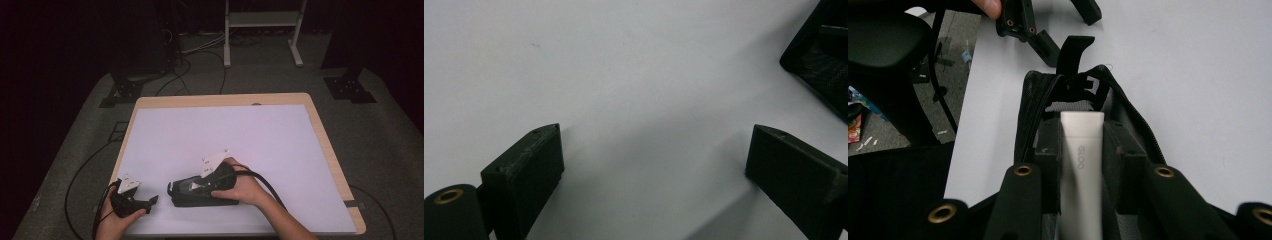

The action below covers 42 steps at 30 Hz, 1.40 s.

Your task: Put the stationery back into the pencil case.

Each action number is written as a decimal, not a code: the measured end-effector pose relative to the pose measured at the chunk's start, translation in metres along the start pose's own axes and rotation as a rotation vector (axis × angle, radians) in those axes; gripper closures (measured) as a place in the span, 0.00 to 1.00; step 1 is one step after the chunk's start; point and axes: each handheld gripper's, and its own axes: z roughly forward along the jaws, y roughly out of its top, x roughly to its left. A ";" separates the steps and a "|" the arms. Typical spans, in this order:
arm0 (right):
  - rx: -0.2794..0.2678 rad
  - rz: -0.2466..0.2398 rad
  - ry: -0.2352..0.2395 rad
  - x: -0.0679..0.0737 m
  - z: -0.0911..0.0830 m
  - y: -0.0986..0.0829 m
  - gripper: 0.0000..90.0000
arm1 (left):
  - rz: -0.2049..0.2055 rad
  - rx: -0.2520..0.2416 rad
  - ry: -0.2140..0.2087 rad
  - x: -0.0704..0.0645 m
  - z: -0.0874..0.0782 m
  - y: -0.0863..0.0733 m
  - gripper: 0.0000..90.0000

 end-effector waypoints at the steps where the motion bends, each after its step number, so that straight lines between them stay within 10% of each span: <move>1: 0.008 0.000 -0.002 0.000 0.000 0.000 0.78 | 0.000 0.000 0.000 0.000 0.000 0.000 0.08; 21: -0.082 0.039 -0.028 0.003 -0.032 -0.005 0.67 | -0.001 0.001 0.000 0.000 0.000 0.000 0.08; 42: -0.124 0.177 -0.177 -0.008 -0.080 -0.056 0.43 | 0.001 -0.005 0.003 0.000 0.000 0.000 0.08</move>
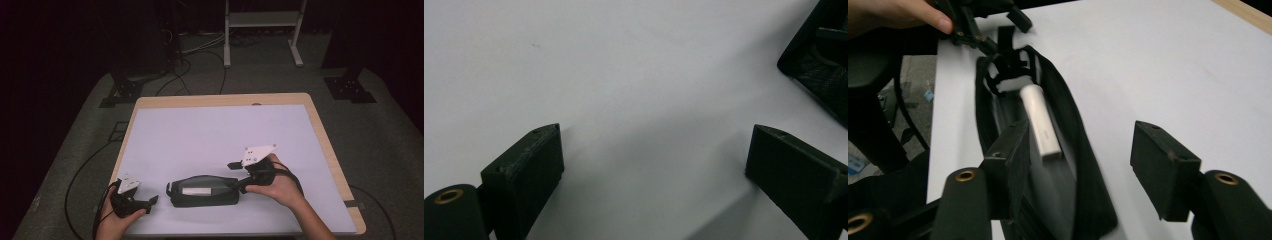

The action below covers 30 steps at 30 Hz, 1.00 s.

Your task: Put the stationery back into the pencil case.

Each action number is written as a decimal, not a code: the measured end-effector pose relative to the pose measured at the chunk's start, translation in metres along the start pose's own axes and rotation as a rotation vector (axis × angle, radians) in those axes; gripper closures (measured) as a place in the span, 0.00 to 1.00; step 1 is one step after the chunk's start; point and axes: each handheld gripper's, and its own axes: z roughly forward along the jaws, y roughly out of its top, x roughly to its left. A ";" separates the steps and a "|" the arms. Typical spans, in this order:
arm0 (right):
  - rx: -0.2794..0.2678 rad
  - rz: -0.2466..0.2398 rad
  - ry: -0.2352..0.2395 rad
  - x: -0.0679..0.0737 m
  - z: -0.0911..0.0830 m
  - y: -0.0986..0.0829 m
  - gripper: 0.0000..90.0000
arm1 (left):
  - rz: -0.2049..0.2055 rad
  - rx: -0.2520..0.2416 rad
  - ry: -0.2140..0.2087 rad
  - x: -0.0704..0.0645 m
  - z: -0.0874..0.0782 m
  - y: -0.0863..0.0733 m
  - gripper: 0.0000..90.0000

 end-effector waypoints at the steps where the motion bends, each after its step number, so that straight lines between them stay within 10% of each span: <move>1: 0.002 0.006 -0.012 -0.001 -0.002 -0.003 0.42 | 0.000 0.001 0.000 0.000 0.000 0.000 0.08; 30: 0.075 0.164 -0.219 -0.021 -0.058 -0.101 0.37 | 0.001 0.000 0.001 0.000 0.000 0.000 0.08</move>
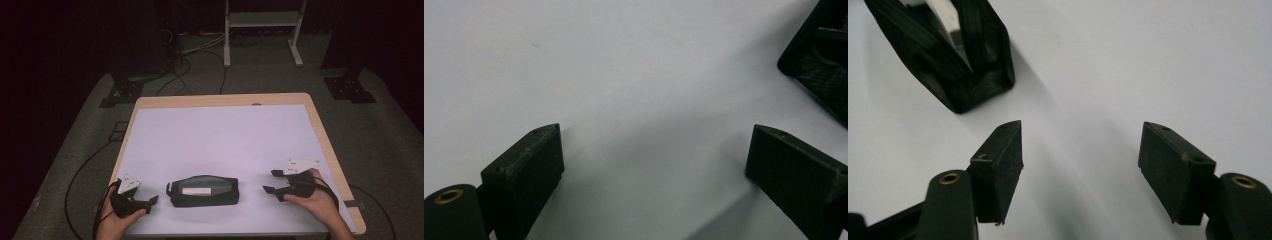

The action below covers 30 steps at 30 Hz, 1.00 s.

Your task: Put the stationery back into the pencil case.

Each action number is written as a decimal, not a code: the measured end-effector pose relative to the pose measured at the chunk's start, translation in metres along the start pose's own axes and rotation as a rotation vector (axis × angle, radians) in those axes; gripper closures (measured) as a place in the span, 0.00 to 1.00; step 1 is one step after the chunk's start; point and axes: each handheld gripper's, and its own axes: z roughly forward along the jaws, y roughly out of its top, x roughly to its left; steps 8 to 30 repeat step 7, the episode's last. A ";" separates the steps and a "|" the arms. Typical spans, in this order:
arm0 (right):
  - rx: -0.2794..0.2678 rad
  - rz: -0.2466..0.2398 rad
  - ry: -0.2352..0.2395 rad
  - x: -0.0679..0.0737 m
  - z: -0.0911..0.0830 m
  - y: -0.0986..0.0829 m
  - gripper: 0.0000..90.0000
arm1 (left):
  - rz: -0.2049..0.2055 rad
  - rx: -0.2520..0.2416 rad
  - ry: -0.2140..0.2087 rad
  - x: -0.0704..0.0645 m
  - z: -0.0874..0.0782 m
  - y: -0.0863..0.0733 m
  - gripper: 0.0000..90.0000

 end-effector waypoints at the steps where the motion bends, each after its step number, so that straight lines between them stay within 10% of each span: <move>1: 0.007 0.002 -0.009 -0.001 -0.001 -0.004 0.37 | 0.000 0.000 0.000 0.000 0.000 0.000 0.08; 30: 0.036 0.036 -0.057 -0.008 -0.010 -0.023 0.34 | -0.001 0.001 0.000 0.000 0.000 0.000 0.08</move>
